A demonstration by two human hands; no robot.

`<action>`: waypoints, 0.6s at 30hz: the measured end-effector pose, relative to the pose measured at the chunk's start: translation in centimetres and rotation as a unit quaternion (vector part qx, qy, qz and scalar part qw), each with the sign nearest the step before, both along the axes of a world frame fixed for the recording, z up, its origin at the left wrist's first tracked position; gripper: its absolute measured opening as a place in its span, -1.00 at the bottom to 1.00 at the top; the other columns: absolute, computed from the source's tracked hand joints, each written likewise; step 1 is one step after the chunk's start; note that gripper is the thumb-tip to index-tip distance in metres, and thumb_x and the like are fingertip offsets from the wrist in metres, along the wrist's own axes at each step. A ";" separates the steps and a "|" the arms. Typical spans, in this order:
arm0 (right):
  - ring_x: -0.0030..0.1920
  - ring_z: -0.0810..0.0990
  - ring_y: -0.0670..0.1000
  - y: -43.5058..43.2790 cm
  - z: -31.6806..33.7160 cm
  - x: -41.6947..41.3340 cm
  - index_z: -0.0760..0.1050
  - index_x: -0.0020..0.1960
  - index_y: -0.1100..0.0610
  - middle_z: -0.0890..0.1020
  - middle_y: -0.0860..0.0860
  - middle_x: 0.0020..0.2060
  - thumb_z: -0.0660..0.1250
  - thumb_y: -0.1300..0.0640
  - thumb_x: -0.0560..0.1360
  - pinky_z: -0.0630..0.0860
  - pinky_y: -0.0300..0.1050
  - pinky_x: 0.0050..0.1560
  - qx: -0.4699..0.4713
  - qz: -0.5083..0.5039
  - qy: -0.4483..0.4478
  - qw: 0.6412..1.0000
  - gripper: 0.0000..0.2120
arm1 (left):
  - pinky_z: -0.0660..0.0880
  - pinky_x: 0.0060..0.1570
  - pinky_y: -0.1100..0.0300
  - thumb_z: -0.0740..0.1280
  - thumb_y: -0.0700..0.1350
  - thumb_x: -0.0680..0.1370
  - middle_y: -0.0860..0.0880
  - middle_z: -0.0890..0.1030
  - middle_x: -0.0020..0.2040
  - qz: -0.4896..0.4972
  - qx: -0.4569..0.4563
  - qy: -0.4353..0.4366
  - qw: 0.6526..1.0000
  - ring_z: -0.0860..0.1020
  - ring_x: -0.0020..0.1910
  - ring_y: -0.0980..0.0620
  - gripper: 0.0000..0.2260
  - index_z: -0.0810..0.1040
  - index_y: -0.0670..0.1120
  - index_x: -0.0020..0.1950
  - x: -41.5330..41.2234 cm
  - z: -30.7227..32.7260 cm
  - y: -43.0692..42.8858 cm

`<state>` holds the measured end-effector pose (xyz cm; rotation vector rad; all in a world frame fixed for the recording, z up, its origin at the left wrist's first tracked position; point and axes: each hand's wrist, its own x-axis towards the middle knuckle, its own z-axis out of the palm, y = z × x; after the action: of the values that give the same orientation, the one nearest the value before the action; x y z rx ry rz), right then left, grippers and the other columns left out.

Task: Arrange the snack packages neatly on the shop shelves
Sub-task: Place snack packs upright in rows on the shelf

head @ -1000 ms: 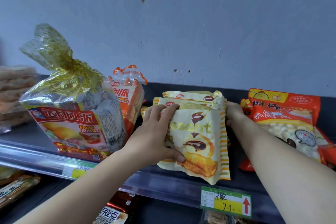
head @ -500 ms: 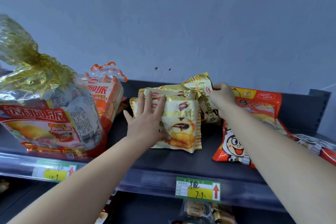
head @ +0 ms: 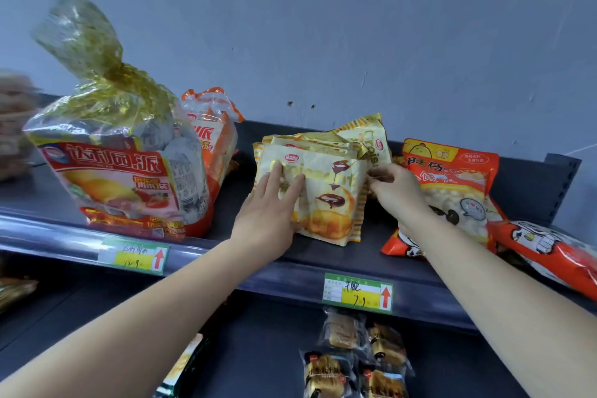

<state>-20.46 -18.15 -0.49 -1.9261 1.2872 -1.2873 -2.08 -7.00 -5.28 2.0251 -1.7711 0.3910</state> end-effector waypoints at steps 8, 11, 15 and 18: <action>0.01 0.55 0.09 4.3 -2.3 0.2 0.50 0.11 0.08 0.60 0.01 0.00 0.32 0.03 0.49 0.49 -0.06 -0.06 -0.001 -0.079 0.179 0.981 -0.77 | 0.38 0.13 0.02 0.24 -0.07 0.60 -0.08 0.37 0.37 -0.016 0.007 -0.038 0.999 0.32 0.34 -0.11 -0.63 0.34 -0.01 0.41 1.3 -0.3 3.8; -0.03 0.54 0.10 6.3 -2.8 0.4 0.53 0.10 0.09 0.62 0.03 0.01 0.32 0.00 0.50 0.51 -0.05 -0.07 0.014 -0.114 0.235 0.965 -0.76 | 0.34 0.01 0.12 0.26 -0.25 0.51 -0.06 0.48 0.21 -0.026 -0.007 -0.097 0.995 0.40 0.21 -0.09 -0.68 0.44 -0.06 0.26 1.9 -0.8 5.6; 0.01 0.57 0.06 10.0 -3.6 1.2 0.55 0.10 0.03 0.63 -0.02 0.03 0.30 0.01 0.52 0.53 -0.03 -0.02 0.007 -0.106 0.250 0.962 -0.81 | 0.40 0.11 0.04 0.28 -0.25 0.49 -0.07 0.50 0.23 -0.064 -0.038 -0.144 0.987 0.42 0.24 -0.12 -0.65 0.48 -0.10 0.28 3.7 -1.6 9.2; 0.00 0.58 0.04 13.6 -4.7 2.7 0.55 0.12 0.04 0.62 -0.03 0.03 0.30 0.04 0.53 0.56 0.00 -0.01 -0.031 -0.093 0.214 0.972 -0.80 | 0.49 -0.18 0.03 0.45 -0.29 0.27 -0.08 0.60 -0.07 -0.099 -0.065 -0.179 0.977 0.55 -0.05 -0.14 -0.68 0.61 -0.10 -0.01 5.9 -2.9 12.6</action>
<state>-17.72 -4.60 -5.15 -2.2565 1.6879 -1.0352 3.86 5.64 -8.15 1.7477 -2.0746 0.8278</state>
